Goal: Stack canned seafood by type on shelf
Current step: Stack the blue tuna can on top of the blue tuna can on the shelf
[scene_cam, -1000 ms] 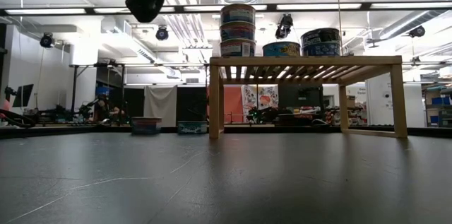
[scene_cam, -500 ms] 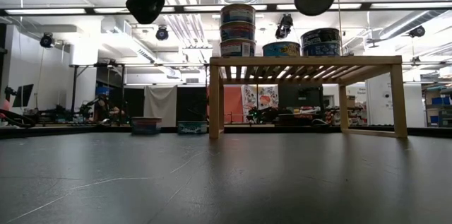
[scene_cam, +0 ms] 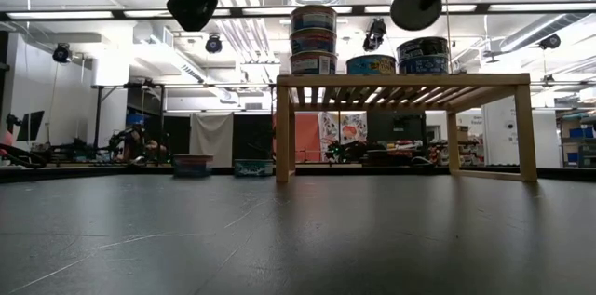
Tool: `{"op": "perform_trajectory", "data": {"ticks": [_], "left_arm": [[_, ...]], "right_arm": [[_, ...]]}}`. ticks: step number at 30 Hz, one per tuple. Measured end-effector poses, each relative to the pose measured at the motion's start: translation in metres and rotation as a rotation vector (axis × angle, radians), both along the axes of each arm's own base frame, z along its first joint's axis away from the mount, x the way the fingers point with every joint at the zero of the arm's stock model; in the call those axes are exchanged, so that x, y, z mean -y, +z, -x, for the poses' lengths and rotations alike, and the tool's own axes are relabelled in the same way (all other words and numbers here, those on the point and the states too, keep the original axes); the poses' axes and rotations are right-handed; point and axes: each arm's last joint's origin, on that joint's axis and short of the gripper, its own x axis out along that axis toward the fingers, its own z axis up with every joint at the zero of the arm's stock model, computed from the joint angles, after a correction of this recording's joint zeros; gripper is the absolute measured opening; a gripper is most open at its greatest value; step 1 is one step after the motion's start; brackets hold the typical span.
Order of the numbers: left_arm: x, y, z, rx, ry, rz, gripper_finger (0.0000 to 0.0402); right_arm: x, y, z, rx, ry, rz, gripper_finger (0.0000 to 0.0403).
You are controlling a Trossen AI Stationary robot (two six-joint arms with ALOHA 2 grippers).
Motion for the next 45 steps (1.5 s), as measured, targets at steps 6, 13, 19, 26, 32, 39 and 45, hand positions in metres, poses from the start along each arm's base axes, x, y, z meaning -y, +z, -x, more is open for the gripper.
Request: {"op": "perform_trajectory", "data": {"ticks": [6, 13, 19, 26, 32, 39, 45], "left_arm": [[0.0, 0.0, 0.0, 0.001, -0.001, -0.006, 0.0283], [0.0, 0.0, 0.0, 0.004, -0.002, -0.017, 0.0283], [0.0, 0.0, 0.0, 0.005, -0.004, -0.026, 0.0283], [0.0, 0.0, 0.0, 0.005, -0.004, -0.027, 0.0283], [0.0, 0.0, 0.0, 0.006, -0.004, -0.032, 0.0283], [0.0, 0.0, 0.0, 0.006, -0.004, -0.031, 0.0283], [0.0, 0.0, 0.0, 0.006, -0.004, -0.031, 0.0283]], "right_arm": [[0.0, -0.019, 0.001, -0.045, -0.023, 0.028, 0.013], [0.001, -0.032, 0.003, -0.086, -0.031, 0.035, 0.013], [0.001, -0.034, 0.003, -0.092, -0.03, 0.036, 0.013], [0.001, -0.033, 0.003, -0.092, -0.029, 0.042, 0.0167], [0.001, -0.034, 0.003, -0.097, -0.025, 0.041, 0.0165], [0.001, -0.034, 0.002, -0.075, -0.045, -0.006, 0.0166], [0.004, -0.032, 0.002, -0.058, -0.065, -0.034, 0.0204]]}}
